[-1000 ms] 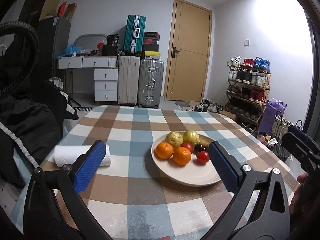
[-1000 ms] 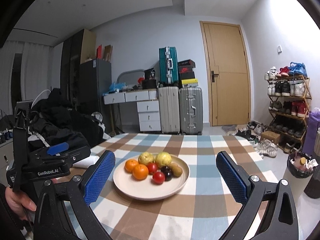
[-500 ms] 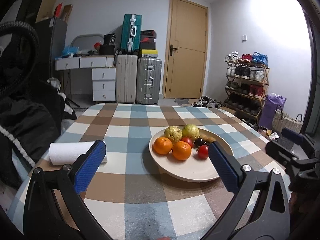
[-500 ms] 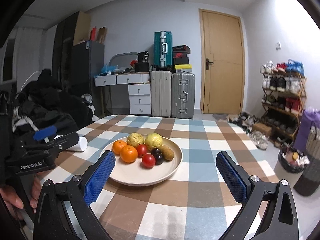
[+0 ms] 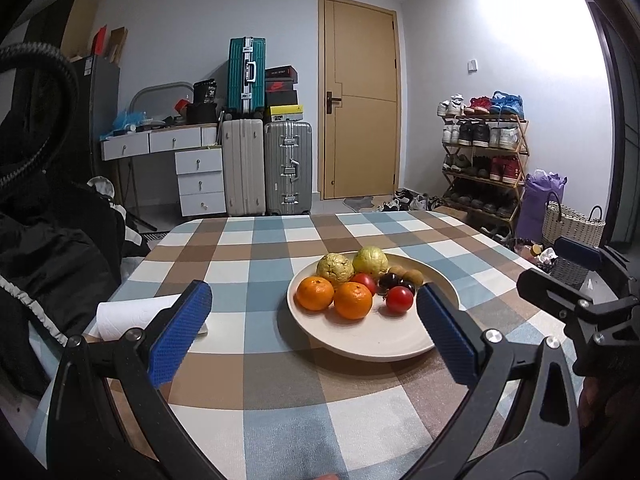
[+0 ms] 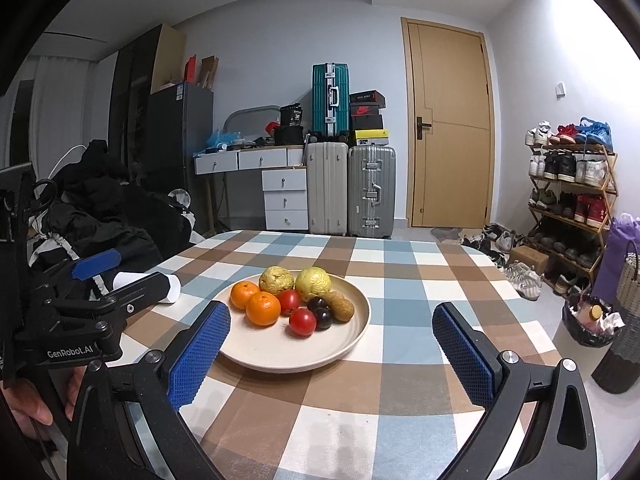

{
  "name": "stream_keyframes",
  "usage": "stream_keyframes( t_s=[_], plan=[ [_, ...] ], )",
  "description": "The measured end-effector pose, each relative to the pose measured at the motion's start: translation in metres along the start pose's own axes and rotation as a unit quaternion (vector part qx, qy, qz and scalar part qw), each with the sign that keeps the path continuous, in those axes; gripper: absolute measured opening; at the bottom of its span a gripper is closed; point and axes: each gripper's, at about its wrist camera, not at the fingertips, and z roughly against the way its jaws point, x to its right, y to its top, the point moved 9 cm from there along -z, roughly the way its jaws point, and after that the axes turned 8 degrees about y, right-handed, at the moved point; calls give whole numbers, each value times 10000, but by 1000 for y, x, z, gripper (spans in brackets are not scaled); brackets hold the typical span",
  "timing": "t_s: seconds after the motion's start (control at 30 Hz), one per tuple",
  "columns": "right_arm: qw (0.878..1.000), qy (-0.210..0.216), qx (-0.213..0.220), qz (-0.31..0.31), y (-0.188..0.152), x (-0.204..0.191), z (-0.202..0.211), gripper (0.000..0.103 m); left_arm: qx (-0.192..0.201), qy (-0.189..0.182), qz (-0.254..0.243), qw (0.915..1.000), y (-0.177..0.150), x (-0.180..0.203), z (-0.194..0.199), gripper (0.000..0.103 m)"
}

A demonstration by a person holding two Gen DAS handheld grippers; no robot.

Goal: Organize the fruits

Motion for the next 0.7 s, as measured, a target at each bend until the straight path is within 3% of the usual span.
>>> stream_keyframes(
  t_s=[0.7],
  plan=[
    [10000, 12, 1, -25, 0, 0, 0, 103, 6, -3, -6, 10000, -1, 1, 4, 102]
  ],
)
